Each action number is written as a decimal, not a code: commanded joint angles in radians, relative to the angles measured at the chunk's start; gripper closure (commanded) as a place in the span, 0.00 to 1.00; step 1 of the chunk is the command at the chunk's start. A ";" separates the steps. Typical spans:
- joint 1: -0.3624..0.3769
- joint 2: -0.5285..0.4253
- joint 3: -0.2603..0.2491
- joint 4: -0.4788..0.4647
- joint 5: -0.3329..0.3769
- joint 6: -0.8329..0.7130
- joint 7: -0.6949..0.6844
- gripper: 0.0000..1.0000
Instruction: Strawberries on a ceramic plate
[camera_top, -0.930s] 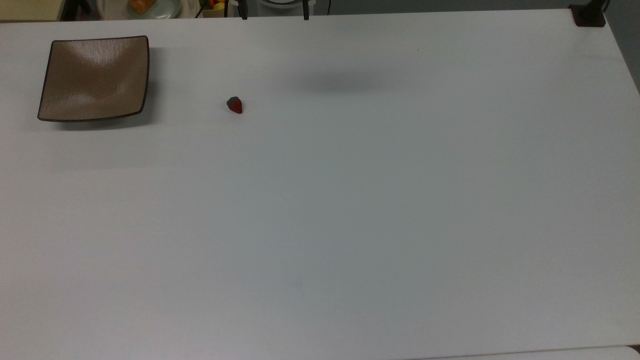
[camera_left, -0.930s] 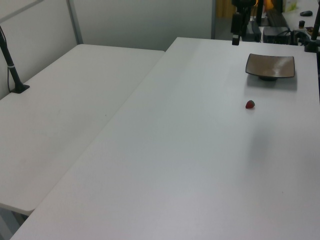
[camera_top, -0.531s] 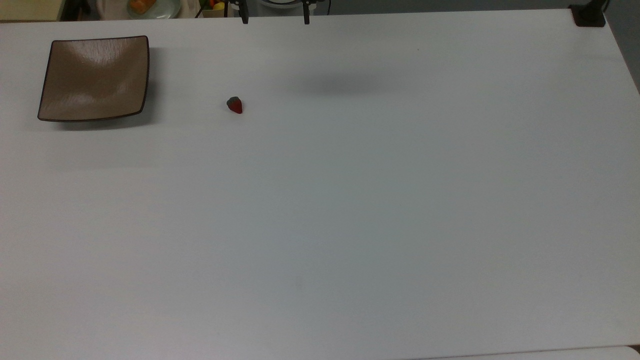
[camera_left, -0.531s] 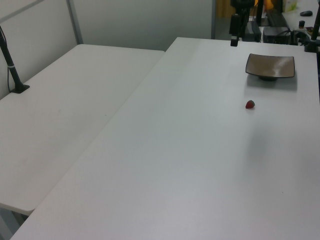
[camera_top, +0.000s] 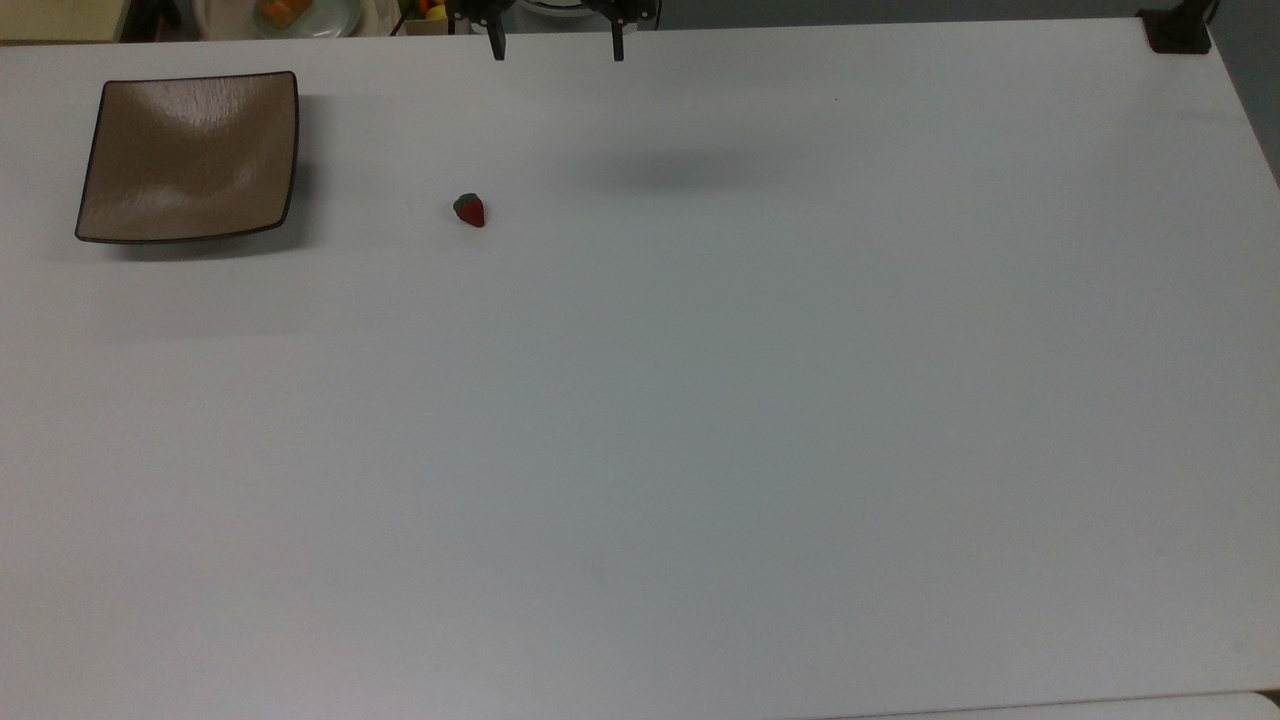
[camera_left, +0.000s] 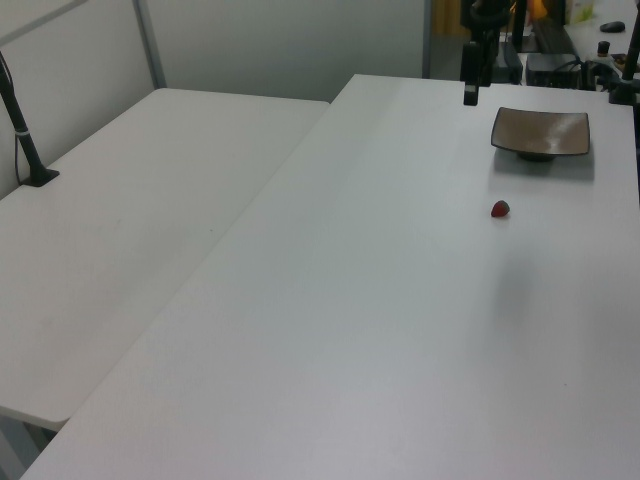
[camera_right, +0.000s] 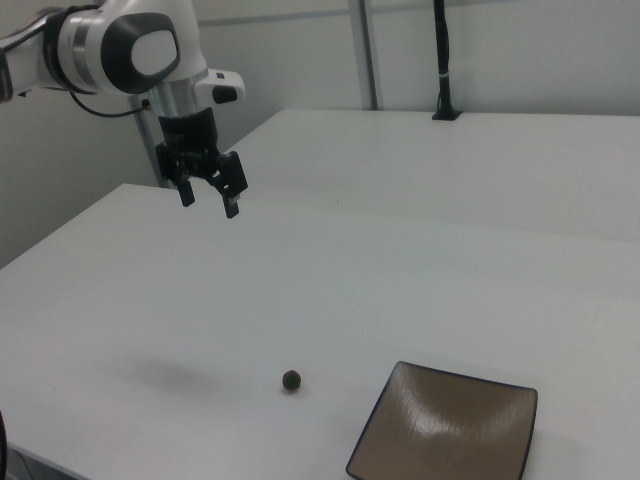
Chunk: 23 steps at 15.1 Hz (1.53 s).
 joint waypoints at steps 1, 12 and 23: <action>0.005 -0.009 -0.009 -0.061 0.020 0.033 -0.080 0.00; -0.005 0.037 -0.009 -0.178 0.014 0.128 -0.430 0.00; -0.041 0.107 -0.012 -0.285 -0.089 0.272 -0.545 0.00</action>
